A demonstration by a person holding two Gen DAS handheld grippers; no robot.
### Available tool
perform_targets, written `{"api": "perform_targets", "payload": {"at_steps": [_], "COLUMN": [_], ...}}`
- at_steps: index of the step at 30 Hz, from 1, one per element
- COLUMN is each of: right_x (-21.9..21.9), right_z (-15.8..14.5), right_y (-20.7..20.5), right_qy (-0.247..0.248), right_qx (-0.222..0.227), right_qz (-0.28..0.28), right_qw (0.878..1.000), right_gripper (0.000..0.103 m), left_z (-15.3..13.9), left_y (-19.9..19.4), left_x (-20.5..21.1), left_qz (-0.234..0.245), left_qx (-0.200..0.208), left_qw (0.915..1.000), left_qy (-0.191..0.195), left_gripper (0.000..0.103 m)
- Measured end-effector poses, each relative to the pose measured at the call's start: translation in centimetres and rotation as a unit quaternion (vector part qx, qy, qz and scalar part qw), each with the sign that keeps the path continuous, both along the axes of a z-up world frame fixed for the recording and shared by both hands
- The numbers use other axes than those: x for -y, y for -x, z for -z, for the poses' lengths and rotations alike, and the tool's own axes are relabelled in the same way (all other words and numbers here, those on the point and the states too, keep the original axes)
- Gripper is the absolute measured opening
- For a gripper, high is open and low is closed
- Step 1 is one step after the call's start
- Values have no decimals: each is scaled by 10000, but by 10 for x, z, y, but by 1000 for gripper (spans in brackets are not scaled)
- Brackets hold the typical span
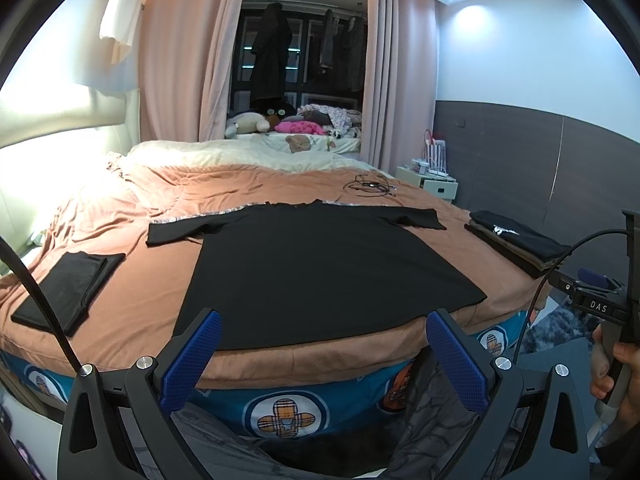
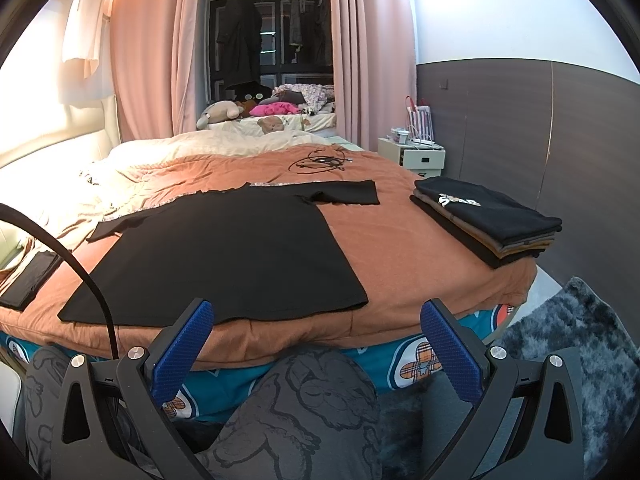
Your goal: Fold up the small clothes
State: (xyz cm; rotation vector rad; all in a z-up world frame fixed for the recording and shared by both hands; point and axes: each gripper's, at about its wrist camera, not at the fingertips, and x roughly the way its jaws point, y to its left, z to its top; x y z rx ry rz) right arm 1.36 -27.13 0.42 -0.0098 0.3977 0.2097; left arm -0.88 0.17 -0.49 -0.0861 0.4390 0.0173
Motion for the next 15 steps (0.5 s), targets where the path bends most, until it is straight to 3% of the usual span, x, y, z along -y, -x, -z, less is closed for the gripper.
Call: {"api": "perform_targets", "payload": {"at_steps": [15], "right_x": [-8], "right_z": [-5], "right_y": [-5], "right_qy": [44], "right_qx": [43], "right_qz": [-28], "right_qw": [10000], "right_gripper": [103], "left_z": [-2], "left_y": [-3], "left_x": [-8], "left_qz": [-62], "left_qx": [-9], "left_qw": [9999], "left_qy": [97], "left_gripper": [103]}}
